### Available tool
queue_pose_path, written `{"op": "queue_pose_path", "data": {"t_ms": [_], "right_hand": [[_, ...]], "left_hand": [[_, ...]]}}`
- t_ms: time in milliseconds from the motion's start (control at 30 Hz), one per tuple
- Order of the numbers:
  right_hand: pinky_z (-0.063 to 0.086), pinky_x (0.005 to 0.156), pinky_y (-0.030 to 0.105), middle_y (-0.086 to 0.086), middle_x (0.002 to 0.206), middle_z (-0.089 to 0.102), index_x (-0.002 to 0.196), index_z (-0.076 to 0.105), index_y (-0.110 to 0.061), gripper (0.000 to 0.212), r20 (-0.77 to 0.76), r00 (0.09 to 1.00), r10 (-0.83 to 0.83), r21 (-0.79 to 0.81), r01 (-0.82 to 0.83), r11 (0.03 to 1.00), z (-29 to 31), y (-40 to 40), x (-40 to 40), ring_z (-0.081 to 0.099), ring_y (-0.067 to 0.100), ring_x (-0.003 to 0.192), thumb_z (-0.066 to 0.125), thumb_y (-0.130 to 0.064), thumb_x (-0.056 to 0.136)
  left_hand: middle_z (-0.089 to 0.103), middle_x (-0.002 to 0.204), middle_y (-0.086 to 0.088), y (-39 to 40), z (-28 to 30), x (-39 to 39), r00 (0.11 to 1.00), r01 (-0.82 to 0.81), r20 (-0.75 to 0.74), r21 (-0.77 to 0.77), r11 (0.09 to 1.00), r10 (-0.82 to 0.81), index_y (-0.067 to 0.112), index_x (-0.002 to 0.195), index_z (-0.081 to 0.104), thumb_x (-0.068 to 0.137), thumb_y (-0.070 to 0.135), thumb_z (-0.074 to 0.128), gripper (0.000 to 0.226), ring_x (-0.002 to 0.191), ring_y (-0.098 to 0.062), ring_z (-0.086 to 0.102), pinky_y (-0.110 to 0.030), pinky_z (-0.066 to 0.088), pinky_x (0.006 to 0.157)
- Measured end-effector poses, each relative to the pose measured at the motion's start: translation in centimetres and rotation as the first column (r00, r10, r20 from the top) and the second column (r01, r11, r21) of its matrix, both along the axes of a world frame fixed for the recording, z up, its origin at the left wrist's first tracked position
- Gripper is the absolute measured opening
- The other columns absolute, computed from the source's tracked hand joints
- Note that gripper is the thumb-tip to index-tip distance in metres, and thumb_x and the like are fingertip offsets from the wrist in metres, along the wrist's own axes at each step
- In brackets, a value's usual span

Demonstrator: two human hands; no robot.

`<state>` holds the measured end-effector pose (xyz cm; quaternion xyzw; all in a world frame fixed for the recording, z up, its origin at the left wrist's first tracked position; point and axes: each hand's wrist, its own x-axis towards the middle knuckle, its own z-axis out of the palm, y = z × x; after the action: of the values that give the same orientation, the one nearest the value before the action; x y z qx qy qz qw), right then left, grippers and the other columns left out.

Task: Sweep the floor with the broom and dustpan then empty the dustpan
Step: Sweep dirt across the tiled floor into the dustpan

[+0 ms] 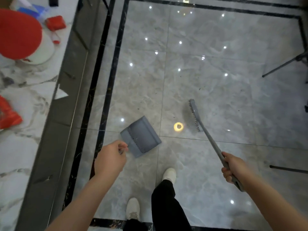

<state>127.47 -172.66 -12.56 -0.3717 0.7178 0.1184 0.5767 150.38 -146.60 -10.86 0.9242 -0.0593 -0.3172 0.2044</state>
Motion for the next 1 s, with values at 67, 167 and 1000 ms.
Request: {"op": "queue_pose_path", "data": {"t_ms": [67,167,1000], "right_hand": [[0.024,0.03,0.012,0.003,0.06,0.028,0.112,0.049,-0.021,0.022,-0.002,0.999,-0.035,-0.005,0.035,0.999,-0.3,-2.4,-0.3,0.024,0.008,0.025,0.032,-0.016,0.098],[0.023,0.03,0.013,0.001,0.059,0.025,0.125,0.05,-0.022,0.033,-0.023,1.0,-0.013,-0.005,0.013,1.0,-0.7,-6.1,-0.6,0.023,0.01,0.032,0.032,-0.016,0.098],[0.025,0.034,0.015,0.004,0.057,0.036,0.137,0.046,-0.028,0.047,-0.003,0.861,0.509,0.186,-0.499,0.846,0.0,-7.2,6.0,0.027,0.01,0.033,0.023,-0.011,0.099]], "left_hand": [[0.065,0.088,0.014,-2.4,-0.2,0.1,1.0,0.023,-0.004,0.023,0.999,-0.023,0.025,0.101,0.068,0.091,0.011,0.055,0.022,0.058,-0.011,0.064,-0.036,0.059,0.06],[0.06,0.083,0.014,-5.7,-0.9,0.1,0.999,0.04,-0.004,0.041,0.998,-0.04,0.023,0.104,0.067,0.091,0.009,0.054,0.023,0.056,-0.006,0.06,-0.027,0.054,0.053],[0.073,0.093,0.004,-9.7,-1.1,1.2,0.999,-0.014,0.054,0.111,0.994,0.008,0.022,0.099,0.069,0.086,0.008,0.056,0.023,0.071,-0.02,0.067,-0.04,0.059,0.061]]}}
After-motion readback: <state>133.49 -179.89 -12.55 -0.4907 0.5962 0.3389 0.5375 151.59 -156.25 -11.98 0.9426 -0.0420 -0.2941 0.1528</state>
